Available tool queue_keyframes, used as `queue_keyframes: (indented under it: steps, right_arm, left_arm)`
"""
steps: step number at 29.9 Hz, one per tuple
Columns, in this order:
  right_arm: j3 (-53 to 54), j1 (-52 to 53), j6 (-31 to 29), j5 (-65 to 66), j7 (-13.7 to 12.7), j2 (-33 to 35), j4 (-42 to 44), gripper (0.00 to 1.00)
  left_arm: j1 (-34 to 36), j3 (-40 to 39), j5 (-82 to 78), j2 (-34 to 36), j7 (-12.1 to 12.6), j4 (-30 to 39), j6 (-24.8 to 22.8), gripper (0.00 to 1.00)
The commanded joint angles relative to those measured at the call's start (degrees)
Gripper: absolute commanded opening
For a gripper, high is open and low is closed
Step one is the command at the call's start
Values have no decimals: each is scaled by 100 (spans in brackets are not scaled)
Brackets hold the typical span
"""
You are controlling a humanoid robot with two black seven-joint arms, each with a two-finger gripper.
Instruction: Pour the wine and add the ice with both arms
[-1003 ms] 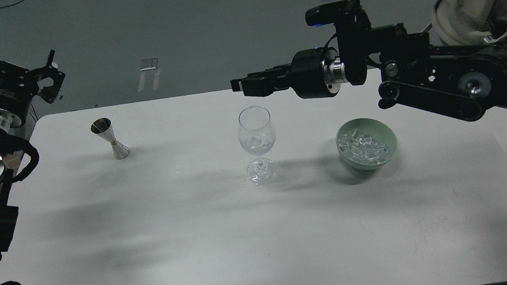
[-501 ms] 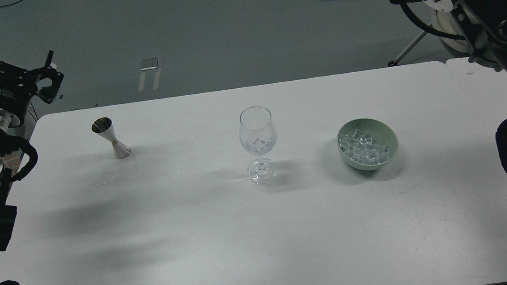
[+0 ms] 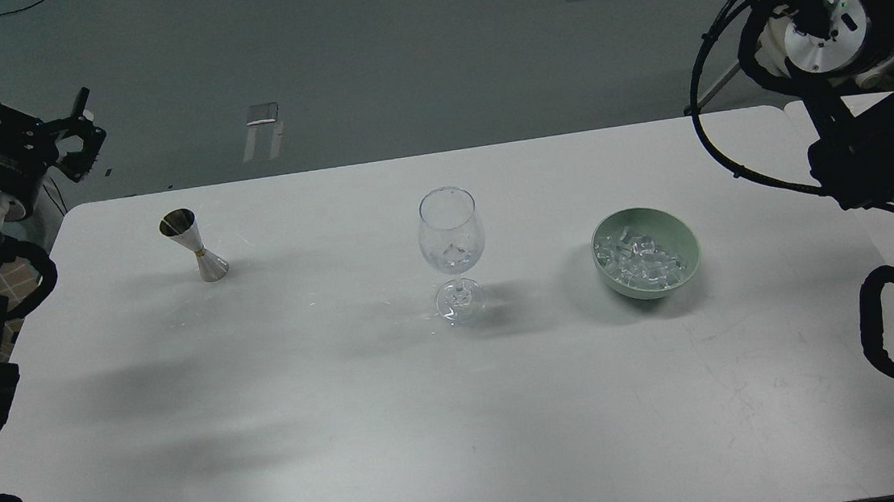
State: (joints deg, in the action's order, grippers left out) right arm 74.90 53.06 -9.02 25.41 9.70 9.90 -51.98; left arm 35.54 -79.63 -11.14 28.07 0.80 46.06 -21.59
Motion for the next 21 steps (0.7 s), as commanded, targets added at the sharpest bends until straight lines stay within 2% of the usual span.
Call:
queue_keyframes:
  steps: [1,6,10,14,21]
  right_arm:
    - [51,-226,-3,-116,-12,21,12,99]
    - [60,-515,-100,-124,-12,-23,214,98]
    - [-11,-832,-196,-124,23,-67,127,98]
    - [42,-876,-231,-124,41,-59,162,99]
    - [42,-394,-214,-124,41,170,601,100]
  left_arm:
    - [6,8,-20,32,-123,17,-30,98]
    - [-12,9,-29,-38,-141,26,-512,98]
    - [-21,70,-38,-188,-89,17,-513,98]
    - [41,456,-55,-276,-123,17,-522,98]
    - [155,509,-161,-205,-141,-9,-522,98]
